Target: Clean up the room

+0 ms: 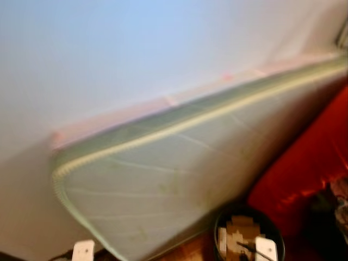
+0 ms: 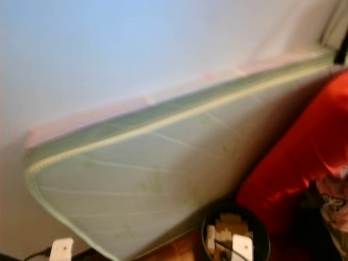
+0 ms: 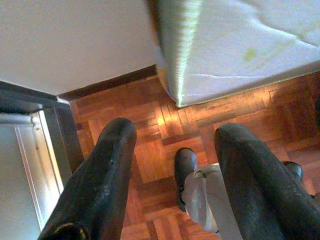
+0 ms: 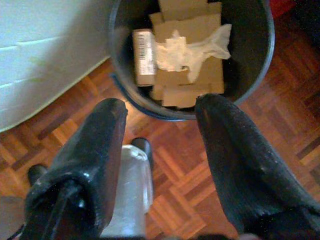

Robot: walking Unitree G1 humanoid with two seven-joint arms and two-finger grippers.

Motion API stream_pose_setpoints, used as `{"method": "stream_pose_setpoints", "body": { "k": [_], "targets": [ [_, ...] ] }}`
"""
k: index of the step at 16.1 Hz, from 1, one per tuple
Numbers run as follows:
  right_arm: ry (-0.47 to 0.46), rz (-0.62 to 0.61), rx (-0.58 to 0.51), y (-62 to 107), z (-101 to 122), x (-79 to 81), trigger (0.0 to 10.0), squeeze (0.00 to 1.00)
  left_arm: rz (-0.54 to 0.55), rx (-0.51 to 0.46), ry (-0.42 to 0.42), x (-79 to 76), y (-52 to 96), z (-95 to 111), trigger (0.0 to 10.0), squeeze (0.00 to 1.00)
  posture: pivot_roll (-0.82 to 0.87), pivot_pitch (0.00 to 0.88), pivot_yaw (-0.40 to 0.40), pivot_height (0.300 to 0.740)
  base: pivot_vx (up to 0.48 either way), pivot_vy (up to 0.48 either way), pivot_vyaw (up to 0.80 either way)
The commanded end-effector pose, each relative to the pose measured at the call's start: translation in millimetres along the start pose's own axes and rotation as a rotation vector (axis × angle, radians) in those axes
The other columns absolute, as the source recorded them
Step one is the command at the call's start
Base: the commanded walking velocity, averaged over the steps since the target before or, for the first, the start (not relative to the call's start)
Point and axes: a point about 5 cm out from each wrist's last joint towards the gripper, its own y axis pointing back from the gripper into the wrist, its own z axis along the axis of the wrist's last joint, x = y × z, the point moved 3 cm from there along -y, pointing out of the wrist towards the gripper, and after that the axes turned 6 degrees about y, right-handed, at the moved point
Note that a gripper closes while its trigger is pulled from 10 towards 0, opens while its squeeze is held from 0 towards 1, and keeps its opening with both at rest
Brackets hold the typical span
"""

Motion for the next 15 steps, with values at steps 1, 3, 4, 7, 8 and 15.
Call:
{"method": "stream_pose_setpoints", "body": {
  "k": [1, 3, 4, 7, 8, 15],
  "targets": [
    [0.039, 0.195, 0.070, 1.8, -10.0, 32.6, 10.0, 0.00, -0.096, 0.034, -0.092, -41.8, -8.4, 6.4, 10.0, 0.00, 0.00, 0.031, 0.019, 0.740, 0.000, -0.307, 0.00],
    [0.039, 0.194, 0.070, 1.8, -10.1, 32.4, 10.0, 0.00, -0.097, 0.032, -0.091, -42.1, -8.4, 6.8, 10.0, 0.00, 0.00, 0.031, 0.019, 0.740, 0.000, -0.307, 0.00],
    [0.040, 0.194, 0.070, 1.9, -10.4, 32.2, 10.0, 0.00, -0.098, 0.032, -0.091, -42.3, -8.4, 6.7, 10.0, 0.00, -0.01, 0.029, 0.018, 0.740, 0.000, -0.307, 0.00],
    [0.042, 0.192, 0.072, 2.0, -11.2, 31.7, 10.0, 0.00, -0.098, 0.030, -0.092, -42.8, -8.5, 7.2, 10.0, 0.00, -0.01, 0.024, 0.019, 0.740, 0.000, -0.172, 0.00],
    [0.042, 0.192, 0.073, 2.1, -11.3, 31.7, 10.0, 0.00, -0.097, 0.029, -0.089, -42.7, -8.6, 7.6, 10.0, 0.00, -0.01, 0.024, 0.019, 0.740, 0.000, 0.000, 0.00],
    [0.047, 0.196, 0.077, 2.1, -11.7, 31.6, 10.0, 0.00, -0.102, 0.007, -0.073, -46.2, -10.1, 14.0, 10.0, 0.00, -0.02, 0.022, 0.016, 0.740, 0.000, 0.000, -0.67]
  ]
}}
